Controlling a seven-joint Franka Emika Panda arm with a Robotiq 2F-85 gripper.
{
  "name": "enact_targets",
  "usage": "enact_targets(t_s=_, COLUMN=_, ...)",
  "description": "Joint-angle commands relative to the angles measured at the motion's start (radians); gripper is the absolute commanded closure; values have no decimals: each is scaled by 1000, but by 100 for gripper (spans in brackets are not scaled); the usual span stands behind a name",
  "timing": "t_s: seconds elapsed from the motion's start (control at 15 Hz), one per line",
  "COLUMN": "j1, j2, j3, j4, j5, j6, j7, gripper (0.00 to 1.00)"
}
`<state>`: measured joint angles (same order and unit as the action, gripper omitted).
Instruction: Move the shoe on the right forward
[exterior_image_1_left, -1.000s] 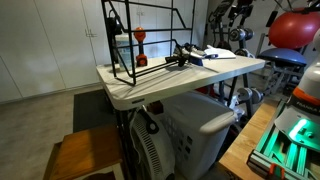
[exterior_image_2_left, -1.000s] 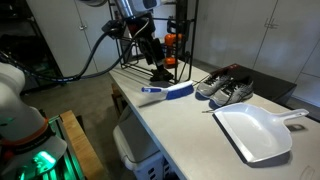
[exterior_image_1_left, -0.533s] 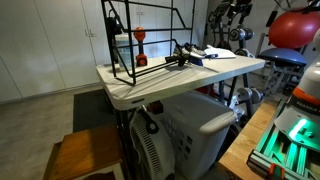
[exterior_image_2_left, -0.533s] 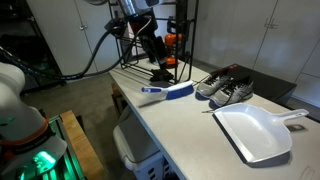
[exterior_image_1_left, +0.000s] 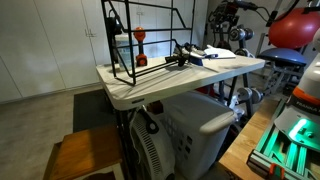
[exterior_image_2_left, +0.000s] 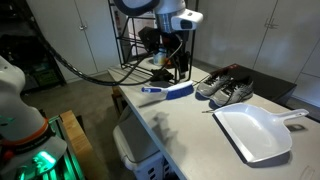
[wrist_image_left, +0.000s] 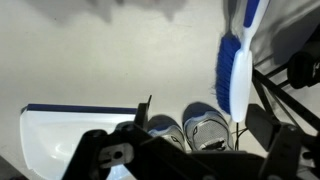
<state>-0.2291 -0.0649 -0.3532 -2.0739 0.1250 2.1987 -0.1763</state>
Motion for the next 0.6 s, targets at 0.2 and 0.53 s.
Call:
enact_targets(t_s=0.2, j1=-98, j2=346, j3=26, j4=274, j5=261, j6=-42, j7=17, gripper=0)
enact_targets(t_s=0.53, j1=-183, j2=527, j3=84, j4=437, j5=377, j6=-54, j7=127, gripper=0)
